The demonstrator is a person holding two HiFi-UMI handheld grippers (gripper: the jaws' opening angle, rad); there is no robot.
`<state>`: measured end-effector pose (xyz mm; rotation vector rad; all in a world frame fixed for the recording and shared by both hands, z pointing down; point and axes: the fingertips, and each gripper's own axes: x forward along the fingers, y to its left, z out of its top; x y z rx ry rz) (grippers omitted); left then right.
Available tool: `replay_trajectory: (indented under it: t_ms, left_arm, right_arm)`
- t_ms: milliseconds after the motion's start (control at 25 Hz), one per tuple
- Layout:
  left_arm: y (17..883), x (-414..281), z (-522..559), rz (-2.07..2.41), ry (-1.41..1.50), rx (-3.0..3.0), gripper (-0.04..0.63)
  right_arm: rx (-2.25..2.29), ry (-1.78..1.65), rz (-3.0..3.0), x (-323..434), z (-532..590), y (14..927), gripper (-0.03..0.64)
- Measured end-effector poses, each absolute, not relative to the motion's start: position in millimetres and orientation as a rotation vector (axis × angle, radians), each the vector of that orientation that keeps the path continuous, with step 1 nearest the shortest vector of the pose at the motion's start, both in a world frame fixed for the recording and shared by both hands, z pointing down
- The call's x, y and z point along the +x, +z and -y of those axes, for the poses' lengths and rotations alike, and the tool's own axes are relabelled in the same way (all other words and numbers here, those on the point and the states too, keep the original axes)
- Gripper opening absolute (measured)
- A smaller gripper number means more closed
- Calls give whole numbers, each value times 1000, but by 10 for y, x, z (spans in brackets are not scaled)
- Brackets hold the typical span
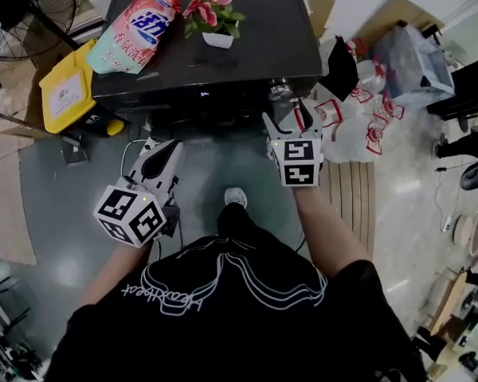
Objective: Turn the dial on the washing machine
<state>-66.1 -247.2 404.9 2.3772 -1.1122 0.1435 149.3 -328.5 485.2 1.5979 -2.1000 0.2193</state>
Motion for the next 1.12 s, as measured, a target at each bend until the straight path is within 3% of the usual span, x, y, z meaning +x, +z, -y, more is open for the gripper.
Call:
replay_trajectory:
  t_ms: [1120]
  left_arm:
    - [4377, -782, 2715, 1293, 166, 2207, 5]
  right_arm:
    - [1657, 224, 2064, 1597, 3741, 5193, 273]
